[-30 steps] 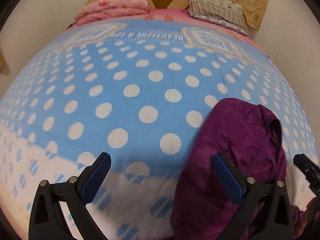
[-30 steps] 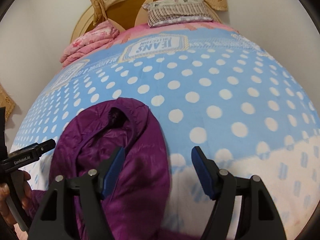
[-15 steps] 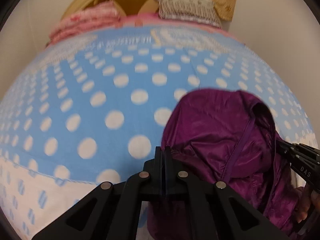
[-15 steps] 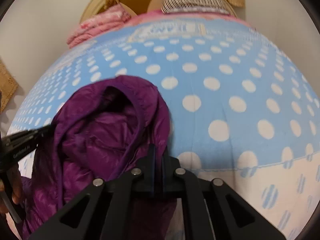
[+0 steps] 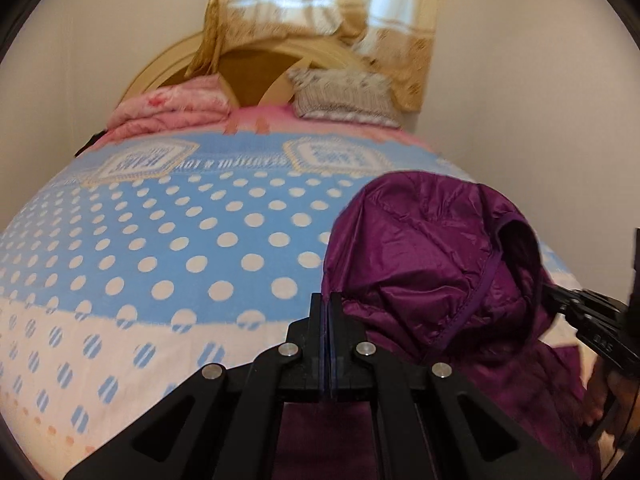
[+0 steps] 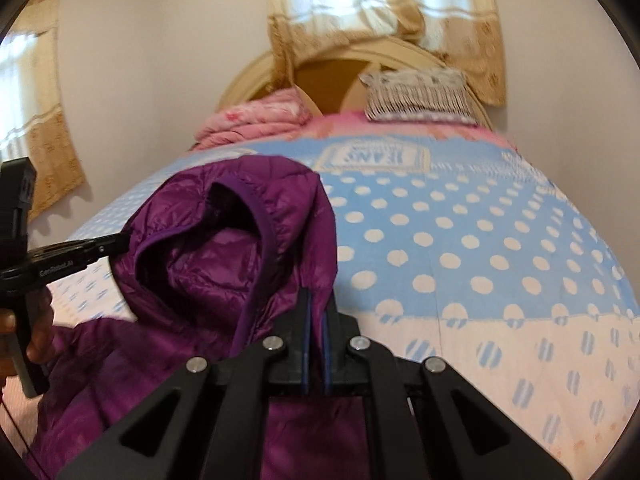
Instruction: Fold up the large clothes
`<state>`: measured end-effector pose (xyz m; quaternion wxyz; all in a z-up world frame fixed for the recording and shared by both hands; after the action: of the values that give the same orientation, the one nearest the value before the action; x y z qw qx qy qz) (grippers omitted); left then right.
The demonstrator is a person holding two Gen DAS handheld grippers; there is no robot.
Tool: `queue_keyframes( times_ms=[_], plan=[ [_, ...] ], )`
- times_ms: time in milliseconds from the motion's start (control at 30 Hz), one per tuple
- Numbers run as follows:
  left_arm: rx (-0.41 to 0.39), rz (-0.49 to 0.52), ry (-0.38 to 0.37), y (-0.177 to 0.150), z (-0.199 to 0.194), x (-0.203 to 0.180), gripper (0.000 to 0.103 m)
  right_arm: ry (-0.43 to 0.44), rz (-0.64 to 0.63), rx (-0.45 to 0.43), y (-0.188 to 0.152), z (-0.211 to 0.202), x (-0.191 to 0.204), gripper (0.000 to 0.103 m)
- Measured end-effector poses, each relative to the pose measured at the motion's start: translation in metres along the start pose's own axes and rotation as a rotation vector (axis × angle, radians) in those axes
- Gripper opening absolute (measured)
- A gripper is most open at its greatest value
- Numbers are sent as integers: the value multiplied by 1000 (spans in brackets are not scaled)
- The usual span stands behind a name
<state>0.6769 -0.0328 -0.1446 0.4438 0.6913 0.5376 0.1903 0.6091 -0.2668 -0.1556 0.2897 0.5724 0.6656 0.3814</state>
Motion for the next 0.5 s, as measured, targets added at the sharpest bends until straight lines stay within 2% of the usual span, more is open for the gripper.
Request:
queue_keyframes(
  times_ms=[133,200,267,367,433,467,500],
  plan=[
    [-29,95,-21,-32,-42,-16,1,-8,-25,31,-29,-20,-2,7],
    [7,154,-9,-56,-55,-22,1,20,-13,78,-45,-26,-8,10],
    [58,193,13,-79,-58,-22,2,9,-6,112,-62,-36,-15,10],
    [129,184,39,-107,-63,-12,2,-2,8,159,-80,-46,-25,12],
    [149,154,56,-117,-70,-4,2,-20,9,170,-84,-52,-29,16],
    [141,135,61,-119,-75,-1,2,-26,24,183,-85,-55,-30,23],
    [126,116,66,-118,-80,2,3,-20,45,199,-85,-56,-31,37]
  ],
)
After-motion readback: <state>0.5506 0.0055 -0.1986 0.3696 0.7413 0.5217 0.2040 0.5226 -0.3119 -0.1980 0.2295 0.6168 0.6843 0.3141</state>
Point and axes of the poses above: each gripper's, at about its wrist camera, not at the fingertips, and z roughly the way its jaws point, x to its left, y to its top, the point moved 4 cm from there along z, roughly the way its jaws point, and after that the axes turned 7 degrees about -y, right-handed, at the moved point
